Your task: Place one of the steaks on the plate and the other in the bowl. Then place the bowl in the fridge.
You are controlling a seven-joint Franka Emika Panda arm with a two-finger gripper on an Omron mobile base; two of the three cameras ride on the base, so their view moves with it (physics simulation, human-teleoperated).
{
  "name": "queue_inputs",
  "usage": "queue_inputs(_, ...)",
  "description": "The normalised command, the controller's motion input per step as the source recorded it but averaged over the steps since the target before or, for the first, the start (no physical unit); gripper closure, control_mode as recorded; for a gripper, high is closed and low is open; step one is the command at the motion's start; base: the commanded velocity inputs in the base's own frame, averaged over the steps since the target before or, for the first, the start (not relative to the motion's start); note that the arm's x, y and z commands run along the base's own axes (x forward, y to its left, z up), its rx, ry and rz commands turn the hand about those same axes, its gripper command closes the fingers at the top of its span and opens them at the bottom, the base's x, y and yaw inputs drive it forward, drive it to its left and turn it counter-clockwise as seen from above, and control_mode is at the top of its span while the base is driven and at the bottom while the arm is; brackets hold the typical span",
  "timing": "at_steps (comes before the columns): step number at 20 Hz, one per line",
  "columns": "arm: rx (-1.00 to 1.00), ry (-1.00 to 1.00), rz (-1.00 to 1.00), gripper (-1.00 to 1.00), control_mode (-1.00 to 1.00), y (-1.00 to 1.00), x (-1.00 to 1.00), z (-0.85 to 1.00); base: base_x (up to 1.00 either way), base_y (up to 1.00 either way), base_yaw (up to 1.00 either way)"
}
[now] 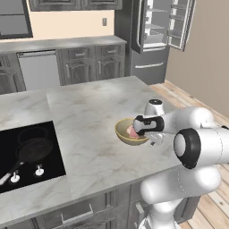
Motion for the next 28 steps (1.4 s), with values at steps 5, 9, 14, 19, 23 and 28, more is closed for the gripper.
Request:
queue_inputs(5,0.00,0.08,-0.07,1.00,-1.00,0.04,0.00,-0.29,0.00,0.00,0.00)
queue_inputs(9,0.00,0.02,-0.06,1.00,-1.00,0.00,0.00,-0.22,0.00,0.00,0.00)
queue_inputs(14,0.00,0.00,-0.06,1.00,-1.00,0.09,0.00,-0.24,0.00,0.00,0.00)
queue_inputs(19,0.01,-0.02,-0.08,1.00,-1.00,0.07,0.00,-0.10,0.00,0.00,0.00)
queue_inputs(23,0.09,-0.10,-0.09,1.00,-1.00,0.01,0.00,0.00,0.00,0.00,0.00)
queue_inputs(28,0.12,-0.18,-0.03,1.00,-1.00,0.00,-0.05,0.05,0.00,0.00,0.00)
